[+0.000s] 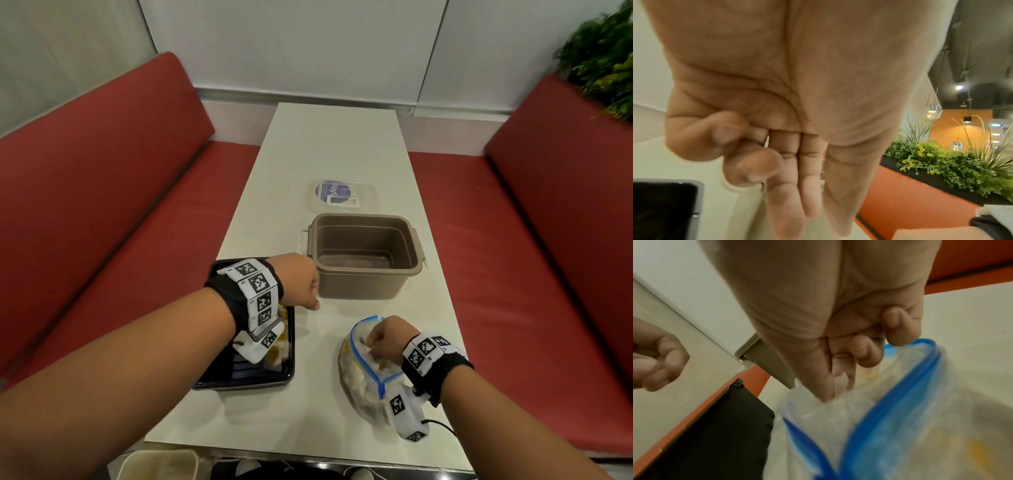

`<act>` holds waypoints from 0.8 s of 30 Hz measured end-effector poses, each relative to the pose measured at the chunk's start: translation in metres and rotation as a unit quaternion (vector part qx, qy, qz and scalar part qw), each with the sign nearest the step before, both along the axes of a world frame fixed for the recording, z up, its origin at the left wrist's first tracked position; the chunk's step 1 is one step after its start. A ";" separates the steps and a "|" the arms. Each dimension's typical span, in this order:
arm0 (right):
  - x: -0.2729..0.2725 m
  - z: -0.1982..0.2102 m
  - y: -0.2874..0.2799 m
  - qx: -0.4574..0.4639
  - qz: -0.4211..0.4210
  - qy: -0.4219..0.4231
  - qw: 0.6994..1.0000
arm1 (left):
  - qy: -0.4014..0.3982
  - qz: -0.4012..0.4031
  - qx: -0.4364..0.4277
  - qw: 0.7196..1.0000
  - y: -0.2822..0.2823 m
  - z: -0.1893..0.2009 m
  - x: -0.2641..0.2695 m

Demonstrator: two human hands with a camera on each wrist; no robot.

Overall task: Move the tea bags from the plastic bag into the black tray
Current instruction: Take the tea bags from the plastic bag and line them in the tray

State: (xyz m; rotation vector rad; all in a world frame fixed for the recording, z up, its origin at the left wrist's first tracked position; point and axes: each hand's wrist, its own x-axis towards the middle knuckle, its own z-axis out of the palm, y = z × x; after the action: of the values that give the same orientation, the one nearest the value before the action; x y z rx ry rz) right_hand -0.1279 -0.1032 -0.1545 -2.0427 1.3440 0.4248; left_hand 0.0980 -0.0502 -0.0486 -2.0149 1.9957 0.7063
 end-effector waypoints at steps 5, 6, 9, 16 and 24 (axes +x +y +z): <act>-0.002 0.023 -0.007 0.002 -0.090 -0.161 0.983 | 0.097 -0.011 -0.054 0.994 0.006 -0.007 -0.036; -0.003 0.030 -0.007 0.023 -0.113 -0.201 0.973 | 0.109 -0.011 -0.057 0.992 0.007 -0.011 -0.043; -0.004 0.048 -0.005 0.072 -0.142 -0.291 0.943 | 0.118 0.006 -0.073 0.990 0.010 -0.023 -0.061; 0.002 0.058 -0.003 0.055 -0.182 -0.348 0.918 | 0.026 0.061 -0.157 0.985 0.014 -0.034 -0.078; 0.000 0.050 -0.011 0.117 -0.270 -0.371 0.881 | -0.054 0.031 -0.191 0.980 0.011 -0.047 -0.094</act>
State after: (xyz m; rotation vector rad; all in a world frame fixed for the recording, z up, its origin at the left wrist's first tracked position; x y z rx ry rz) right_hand -0.1281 -0.1142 -0.1046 -1.3149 1.2064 -0.4004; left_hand 0.0036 -0.0391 -0.0954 -2.2737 2.1406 0.2248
